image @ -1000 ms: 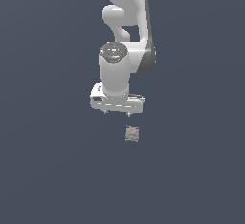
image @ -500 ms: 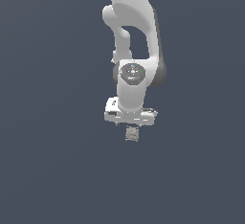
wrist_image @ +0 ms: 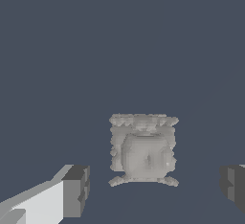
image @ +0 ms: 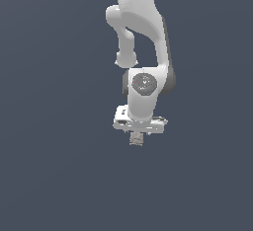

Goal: Pick up the object and move it to a goal position.

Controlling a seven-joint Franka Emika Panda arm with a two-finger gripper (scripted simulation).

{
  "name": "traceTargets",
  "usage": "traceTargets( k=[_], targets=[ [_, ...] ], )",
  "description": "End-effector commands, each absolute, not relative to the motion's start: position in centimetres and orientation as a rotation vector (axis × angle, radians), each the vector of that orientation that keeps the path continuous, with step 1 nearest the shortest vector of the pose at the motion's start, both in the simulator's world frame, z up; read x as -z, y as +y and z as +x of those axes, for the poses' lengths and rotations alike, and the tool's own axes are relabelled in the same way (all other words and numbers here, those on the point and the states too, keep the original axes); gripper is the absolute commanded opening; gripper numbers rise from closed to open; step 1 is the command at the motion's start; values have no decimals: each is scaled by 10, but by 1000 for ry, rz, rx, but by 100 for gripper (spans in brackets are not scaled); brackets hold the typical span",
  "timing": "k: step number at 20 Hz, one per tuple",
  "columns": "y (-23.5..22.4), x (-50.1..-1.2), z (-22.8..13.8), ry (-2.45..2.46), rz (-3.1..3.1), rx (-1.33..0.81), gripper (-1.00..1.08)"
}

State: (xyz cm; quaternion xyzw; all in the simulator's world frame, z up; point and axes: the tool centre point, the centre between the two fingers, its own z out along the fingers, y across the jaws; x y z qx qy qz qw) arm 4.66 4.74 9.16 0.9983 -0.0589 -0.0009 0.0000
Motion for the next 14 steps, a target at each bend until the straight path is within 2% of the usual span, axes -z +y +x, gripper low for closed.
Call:
traceTargets(
  k=[1, 14],
  targets=[
    [47, -90, 47, -186, 3136, 2, 100],
    [48, -42, 47, -188, 3136, 0, 100]
  ],
)
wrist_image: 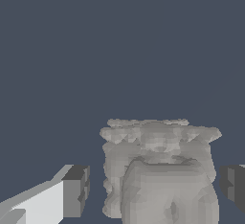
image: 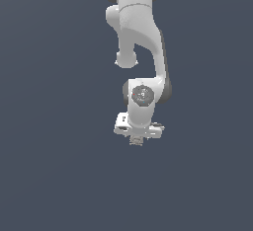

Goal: Pick up the object and move it to a goal position.

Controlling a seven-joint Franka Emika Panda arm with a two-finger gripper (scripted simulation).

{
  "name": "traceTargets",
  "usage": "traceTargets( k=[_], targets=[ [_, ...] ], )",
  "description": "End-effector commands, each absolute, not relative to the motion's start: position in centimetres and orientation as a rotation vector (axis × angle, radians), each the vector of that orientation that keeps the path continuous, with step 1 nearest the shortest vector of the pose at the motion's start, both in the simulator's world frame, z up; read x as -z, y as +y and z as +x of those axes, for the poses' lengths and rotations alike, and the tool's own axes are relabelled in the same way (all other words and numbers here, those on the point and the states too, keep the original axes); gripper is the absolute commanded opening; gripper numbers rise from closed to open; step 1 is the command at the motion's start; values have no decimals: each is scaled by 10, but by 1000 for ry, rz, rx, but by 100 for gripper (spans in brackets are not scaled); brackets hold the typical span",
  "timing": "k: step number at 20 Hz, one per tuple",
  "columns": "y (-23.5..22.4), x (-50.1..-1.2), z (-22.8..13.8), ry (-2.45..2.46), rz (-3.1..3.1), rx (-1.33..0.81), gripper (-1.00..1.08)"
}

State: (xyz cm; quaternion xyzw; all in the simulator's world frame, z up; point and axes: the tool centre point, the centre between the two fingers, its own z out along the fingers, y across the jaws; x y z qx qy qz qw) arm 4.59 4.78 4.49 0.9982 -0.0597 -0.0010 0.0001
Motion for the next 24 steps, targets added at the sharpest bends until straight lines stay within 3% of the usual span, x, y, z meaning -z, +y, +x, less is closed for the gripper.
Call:
traceTargets(
  k=[1, 3, 4, 24],
  targets=[
    [48, -41, 47, -188, 3136, 0, 100],
    [48, -41, 48, -188, 3136, 0, 100],
    [48, -41, 48, -188, 3136, 0, -100],
    [52, -43, 33, -188, 3136, -2, -100]
  ],
)
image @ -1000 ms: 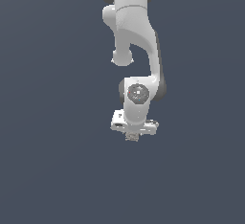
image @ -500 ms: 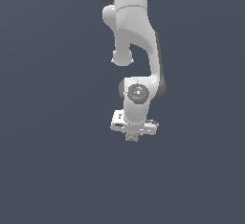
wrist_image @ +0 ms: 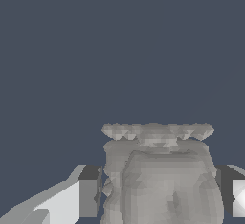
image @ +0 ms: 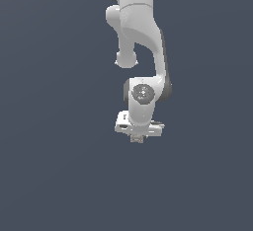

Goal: Pick up the object and move it to a goal position.

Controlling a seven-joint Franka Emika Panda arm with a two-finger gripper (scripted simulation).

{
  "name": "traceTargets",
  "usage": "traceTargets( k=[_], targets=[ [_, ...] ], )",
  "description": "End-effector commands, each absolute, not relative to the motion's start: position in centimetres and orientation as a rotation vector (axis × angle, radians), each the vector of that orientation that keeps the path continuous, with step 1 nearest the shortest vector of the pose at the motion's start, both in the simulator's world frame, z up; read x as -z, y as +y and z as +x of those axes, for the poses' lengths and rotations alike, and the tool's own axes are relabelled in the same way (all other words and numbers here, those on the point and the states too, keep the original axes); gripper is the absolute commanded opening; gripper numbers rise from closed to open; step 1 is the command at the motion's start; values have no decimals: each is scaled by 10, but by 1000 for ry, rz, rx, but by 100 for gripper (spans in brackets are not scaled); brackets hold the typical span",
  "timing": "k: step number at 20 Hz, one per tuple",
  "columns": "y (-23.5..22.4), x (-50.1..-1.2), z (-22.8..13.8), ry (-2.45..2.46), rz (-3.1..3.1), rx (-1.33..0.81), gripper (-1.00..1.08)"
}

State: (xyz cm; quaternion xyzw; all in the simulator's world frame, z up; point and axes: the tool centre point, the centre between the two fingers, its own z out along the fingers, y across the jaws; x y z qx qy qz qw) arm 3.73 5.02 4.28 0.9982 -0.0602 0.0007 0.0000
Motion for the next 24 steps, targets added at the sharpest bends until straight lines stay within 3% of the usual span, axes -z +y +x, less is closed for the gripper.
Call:
traceTargets(
  k=[1, 24],
  targets=[
    [52, -43, 30, -188, 3136, -2, -100],
    [90, -56, -107, -188, 3136, -1, -100]
  ],
)
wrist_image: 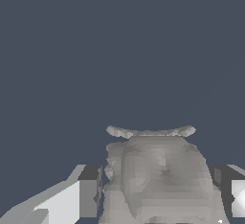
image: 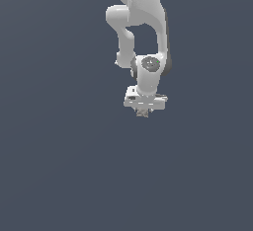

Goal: Pick up the object and move it to a goal position.

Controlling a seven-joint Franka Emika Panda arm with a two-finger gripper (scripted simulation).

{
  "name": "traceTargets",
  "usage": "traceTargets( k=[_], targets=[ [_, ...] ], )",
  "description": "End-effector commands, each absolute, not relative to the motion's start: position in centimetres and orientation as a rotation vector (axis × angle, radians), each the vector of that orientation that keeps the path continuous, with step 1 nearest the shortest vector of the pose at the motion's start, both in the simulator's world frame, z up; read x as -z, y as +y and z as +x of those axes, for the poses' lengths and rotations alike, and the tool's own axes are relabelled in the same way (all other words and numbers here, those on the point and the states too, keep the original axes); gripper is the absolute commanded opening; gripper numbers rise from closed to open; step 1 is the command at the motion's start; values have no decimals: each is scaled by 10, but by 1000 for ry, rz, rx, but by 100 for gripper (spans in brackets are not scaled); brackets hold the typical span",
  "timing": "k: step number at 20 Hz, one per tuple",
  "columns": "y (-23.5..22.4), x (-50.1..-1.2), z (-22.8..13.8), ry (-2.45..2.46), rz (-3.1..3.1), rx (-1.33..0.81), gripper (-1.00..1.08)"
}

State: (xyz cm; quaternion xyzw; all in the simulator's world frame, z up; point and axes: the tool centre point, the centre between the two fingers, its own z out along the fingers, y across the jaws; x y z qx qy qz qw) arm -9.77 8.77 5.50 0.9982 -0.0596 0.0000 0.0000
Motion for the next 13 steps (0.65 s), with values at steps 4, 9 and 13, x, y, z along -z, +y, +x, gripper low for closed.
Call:
traceTargets(
  k=[4, 9, 13],
  targets=[
    [95, -58, -125, -188, 3136, -1, -100],
    [100, -59, -138, -188, 3136, -1, -100],
    [101, -60, -141, -188, 3136, -1, -100]
  ],
)
